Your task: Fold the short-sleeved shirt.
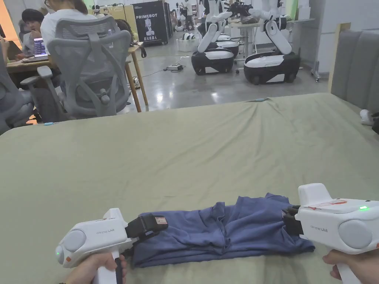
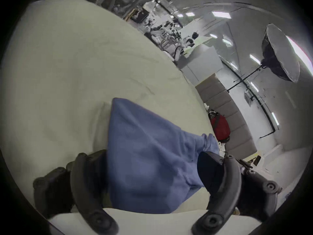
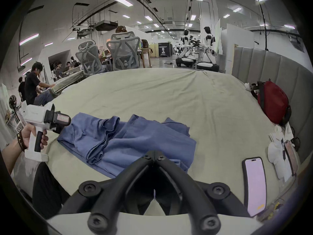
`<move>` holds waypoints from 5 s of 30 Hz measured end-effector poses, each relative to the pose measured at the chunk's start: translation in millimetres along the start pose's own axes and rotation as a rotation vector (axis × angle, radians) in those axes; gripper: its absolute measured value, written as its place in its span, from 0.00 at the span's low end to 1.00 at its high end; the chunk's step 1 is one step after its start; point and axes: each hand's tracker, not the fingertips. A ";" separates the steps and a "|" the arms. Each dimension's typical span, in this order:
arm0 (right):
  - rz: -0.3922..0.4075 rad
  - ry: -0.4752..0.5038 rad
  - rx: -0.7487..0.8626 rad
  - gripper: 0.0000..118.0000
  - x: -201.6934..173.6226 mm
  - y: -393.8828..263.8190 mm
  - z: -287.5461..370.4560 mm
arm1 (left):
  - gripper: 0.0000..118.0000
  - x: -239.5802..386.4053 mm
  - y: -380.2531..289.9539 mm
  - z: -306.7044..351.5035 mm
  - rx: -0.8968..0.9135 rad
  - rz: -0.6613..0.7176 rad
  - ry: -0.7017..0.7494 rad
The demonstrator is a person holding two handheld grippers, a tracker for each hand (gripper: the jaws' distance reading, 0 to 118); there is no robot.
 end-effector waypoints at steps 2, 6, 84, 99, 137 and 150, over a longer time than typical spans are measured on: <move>-0.004 -0.007 0.000 0.00 1.4 -0.1 0.8 | 0.42 -1.2 1.7 -2.0 -0.007 0.065 -0.053; -0.008 -0.007 0.000 0.00 1.3 0.2 2.1 | 0.09 -0.5 2.7 -2.3 -0.022 -0.025 0.016; -0.047 -0.076 0.029 0.00 33.3 -19.0 36.8 | 0.00 154.8 -37.8 -106.8 -0.207 -0.260 -0.142; -0.103 0.176 -0.160 0.00 -51.3 10.9 -122.6 | 0.82 64.0 -10.2 51.8 0.057 -0.161 0.000; 0.088 0.393 0.004 0.00 -234.0 104.1 -108.0 | 0.24 -128.7 124.8 157.5 -0.014 -0.110 0.069; 0.360 0.412 0.116 0.00 -490.2 109.6 -227.4 | 0.24 -304.2 176.4 313.3 0.082 0.035 0.226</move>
